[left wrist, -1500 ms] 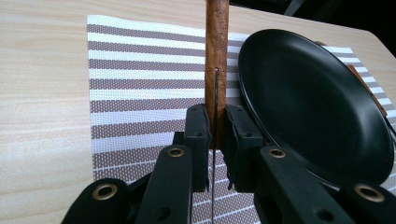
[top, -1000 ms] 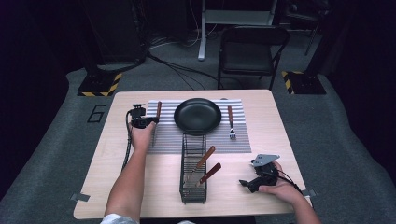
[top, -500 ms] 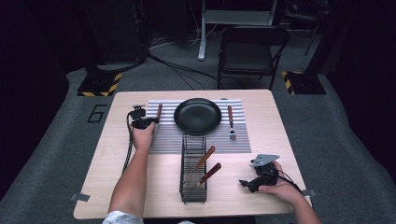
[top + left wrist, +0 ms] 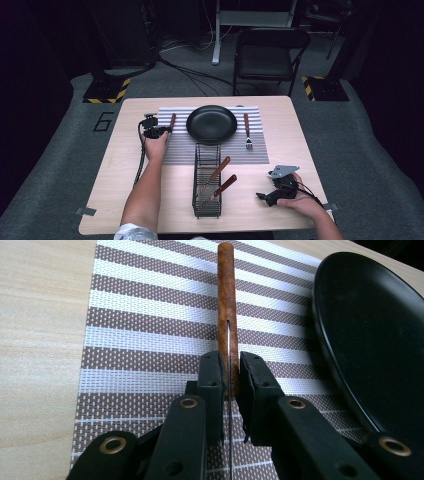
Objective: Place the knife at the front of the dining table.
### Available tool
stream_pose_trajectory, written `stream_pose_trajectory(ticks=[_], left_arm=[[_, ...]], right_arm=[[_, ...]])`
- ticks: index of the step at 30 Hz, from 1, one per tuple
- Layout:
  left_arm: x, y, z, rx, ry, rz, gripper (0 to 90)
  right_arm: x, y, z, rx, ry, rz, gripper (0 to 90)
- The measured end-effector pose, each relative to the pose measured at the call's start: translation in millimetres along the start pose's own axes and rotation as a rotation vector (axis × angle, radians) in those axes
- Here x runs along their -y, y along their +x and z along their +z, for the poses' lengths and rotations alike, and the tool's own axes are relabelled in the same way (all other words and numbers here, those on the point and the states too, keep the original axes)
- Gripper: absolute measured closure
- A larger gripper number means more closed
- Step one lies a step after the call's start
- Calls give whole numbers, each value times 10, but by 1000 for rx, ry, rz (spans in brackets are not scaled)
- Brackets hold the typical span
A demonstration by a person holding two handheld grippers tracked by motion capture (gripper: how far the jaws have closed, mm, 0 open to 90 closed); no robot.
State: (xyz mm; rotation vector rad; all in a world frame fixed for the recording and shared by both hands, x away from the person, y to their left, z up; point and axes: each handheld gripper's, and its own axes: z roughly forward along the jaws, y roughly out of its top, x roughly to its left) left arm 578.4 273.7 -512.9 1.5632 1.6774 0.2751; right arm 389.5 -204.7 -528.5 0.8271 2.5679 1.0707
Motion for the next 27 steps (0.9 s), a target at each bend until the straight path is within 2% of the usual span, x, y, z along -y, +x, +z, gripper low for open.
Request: stream_pose_trajectory(ticks=[4, 7, 11, 17, 19, 21, 27], left_arm=[[14, 17, 21, 0, 2, -4, 801], [17, 19, 18, 8, 0, -22, 796], [8, 24, 1, 7, 2, -10, 774], [15, 45, -10, -8, 8, -21, 754], [10, 60, -16, -8, 1, -7, 737], [5, 51, -25, -3, 0, -15, 730], [-12, 53, -76, -19, 4, 12, 701]], right_arm=[[0, 1, 1, 0, -1, 1, 0], [0, 1, 0, 0, -1, 1, 0], [1, 1, 1, 0, -2, 1, 0], [0, 0, 0, 0, 0, 0, 0], [1, 1, 1, 0, -1, 1, 0], [0, 1, 1, 0, -1, 0, 0], [1, 1, 1, 0, -1, 1, 0]])
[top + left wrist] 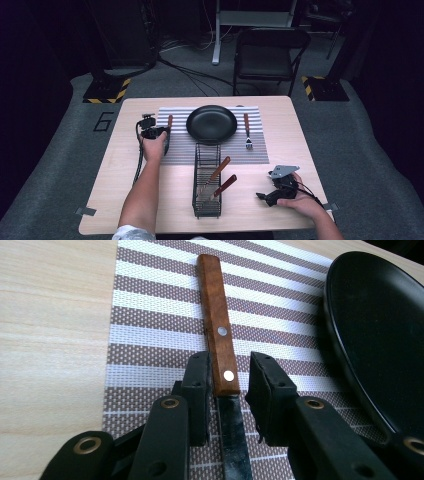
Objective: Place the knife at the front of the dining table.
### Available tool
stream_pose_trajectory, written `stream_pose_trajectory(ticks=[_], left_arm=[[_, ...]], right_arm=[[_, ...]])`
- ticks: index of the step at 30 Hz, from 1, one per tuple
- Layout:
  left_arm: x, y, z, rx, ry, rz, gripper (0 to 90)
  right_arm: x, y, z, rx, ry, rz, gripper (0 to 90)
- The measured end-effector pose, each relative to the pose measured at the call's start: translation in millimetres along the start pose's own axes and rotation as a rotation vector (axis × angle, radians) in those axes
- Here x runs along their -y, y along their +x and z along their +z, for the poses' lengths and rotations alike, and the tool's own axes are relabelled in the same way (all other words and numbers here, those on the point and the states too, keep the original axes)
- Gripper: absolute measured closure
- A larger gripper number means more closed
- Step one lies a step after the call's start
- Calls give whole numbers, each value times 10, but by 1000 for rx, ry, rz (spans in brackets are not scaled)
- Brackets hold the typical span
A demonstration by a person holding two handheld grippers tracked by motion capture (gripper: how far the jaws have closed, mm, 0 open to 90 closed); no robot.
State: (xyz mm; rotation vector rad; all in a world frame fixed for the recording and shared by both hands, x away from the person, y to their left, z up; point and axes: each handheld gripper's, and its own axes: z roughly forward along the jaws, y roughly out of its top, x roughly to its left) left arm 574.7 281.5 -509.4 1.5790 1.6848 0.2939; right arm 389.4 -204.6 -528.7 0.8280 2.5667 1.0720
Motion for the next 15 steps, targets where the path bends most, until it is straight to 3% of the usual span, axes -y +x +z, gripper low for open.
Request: stream_pose_trajectory(ticks=[1, 9, 11, 15], left_arm=[[0, -8, -7, 1, -10, -9, 697], [-55, -44, -171, -3, -11, 59, 660], [-61, -76, -212, 10, -12, 53, 647], [-76, -153, -309, 31, -8, 108, 617]], right_arm=[[0, -1, -1, 0, 1, -1, 0], [0, 0, 0, 0, 0, 0, 0], [0, -1, -1, 0, 1, -1, 0], [-1, 0, 0, 0, 1, -1, 0]])
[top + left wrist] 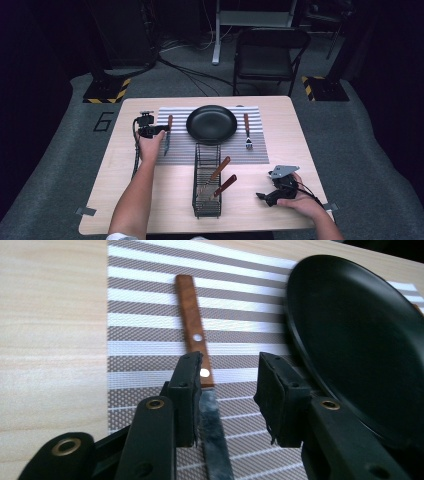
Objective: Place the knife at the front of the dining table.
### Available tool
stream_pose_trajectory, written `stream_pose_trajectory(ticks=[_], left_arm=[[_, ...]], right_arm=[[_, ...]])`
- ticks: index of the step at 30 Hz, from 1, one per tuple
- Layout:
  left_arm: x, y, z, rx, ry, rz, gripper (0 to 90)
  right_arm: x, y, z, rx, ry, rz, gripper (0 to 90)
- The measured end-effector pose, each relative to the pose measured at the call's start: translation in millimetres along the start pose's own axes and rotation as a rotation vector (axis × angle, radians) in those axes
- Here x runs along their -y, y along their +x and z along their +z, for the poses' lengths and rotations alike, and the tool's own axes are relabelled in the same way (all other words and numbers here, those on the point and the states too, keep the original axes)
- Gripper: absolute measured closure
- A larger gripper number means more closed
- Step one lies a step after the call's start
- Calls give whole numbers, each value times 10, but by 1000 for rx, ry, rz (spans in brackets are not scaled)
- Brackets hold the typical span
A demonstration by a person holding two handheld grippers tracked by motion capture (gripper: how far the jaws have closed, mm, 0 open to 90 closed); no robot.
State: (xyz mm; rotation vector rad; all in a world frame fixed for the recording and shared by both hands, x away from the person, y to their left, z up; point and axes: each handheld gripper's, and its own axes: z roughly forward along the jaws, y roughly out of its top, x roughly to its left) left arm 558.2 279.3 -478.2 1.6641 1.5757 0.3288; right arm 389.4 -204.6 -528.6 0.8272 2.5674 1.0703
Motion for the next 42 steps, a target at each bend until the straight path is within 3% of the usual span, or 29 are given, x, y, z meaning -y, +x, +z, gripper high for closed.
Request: stream_pose_trajectory(ticks=[7, 14, 27, 32, 37, 42], left_arm=[[10, -139, -170, 57, -5, 41, 592], [115, -185, -358, 80, -2, 111, 580], [334, -174, -665, 91, 1, 161, 531], [413, -173, -769, 60, 6, 216, 502], [504, -167, -859, 61, 12, 250, 495], [624, -152, -908, 65, 23, 247, 482]], right_arm=[[0, 0, 0, 0, 0, 0, 0], [0, 0, 0, 0, 0, 0, 0], [0, 1, 0, 0, 1, -1, 0], [0, 0, 0, 0, 1, -1, 0], [0, 1, 1, 1, 0, 0, 0], [0, 1, 0, 1, 1, 0, 0]])
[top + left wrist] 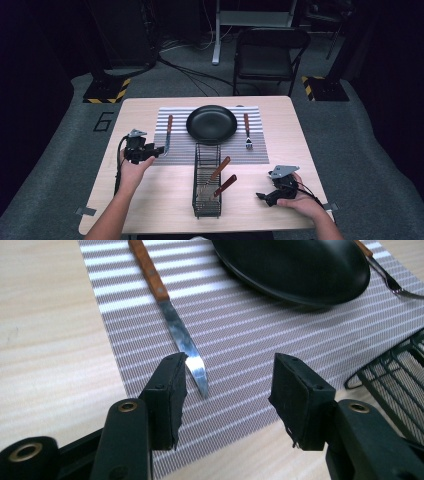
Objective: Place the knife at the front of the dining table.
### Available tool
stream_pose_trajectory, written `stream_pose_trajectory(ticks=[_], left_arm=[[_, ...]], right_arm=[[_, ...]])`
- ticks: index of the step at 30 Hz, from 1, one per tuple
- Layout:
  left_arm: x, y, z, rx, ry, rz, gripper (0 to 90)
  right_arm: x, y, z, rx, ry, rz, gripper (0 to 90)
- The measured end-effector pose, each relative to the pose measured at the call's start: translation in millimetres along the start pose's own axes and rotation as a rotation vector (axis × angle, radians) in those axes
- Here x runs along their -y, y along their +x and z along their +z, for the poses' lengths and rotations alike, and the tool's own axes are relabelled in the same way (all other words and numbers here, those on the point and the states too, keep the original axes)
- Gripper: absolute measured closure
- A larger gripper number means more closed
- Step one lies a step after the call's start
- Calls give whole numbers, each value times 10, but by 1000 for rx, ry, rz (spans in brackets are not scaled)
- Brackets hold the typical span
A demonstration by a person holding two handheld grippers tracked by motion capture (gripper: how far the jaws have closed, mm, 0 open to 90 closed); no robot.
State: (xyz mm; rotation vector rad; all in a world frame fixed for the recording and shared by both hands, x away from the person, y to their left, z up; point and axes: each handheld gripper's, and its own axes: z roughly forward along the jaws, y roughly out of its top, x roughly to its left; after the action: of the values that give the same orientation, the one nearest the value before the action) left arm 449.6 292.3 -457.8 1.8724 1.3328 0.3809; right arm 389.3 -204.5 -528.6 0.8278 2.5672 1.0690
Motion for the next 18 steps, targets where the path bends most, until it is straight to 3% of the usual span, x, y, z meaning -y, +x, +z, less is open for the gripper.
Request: stream_pose_trajectory(ticks=[12, 18], left_arm=[[242, 50, 10, -12, 55, 45, 468], [357, 105, -37, -23, 43, 67, 442]], right_arm=[[0, 0, 1, 0, -1, 0, 0], [0, 0, 0, 0, 0, 0, 0]])
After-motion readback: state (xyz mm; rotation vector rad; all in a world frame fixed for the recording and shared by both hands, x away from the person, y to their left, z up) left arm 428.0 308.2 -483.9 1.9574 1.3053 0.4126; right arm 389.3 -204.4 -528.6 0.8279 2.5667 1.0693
